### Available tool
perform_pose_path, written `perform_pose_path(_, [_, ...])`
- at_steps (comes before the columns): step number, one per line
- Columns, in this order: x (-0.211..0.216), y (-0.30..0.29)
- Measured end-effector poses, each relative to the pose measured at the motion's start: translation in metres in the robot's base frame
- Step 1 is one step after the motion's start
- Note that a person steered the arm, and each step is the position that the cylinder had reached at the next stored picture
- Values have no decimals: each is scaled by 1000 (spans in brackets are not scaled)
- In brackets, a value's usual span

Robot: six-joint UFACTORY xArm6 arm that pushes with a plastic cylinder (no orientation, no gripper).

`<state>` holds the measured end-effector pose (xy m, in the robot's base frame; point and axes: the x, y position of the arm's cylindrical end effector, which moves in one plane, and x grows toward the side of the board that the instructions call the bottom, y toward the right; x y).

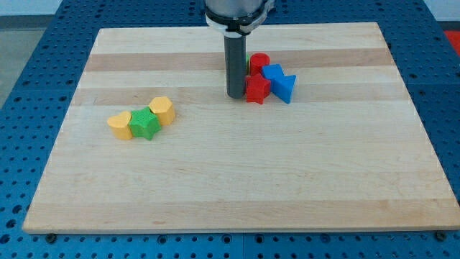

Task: Move the green circle closer to the red star

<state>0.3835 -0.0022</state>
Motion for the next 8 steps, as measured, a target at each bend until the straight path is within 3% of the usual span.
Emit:
perform_pose_path(1, [0, 20])
perform_pose_path(2, [-8, -37])
perform_pose_path(3, [-54, -62])
perform_pose_path(4, [-108, -46])
perform_pose_path(6, [-121, 73])
perform_pose_path(8, [-117, -1])
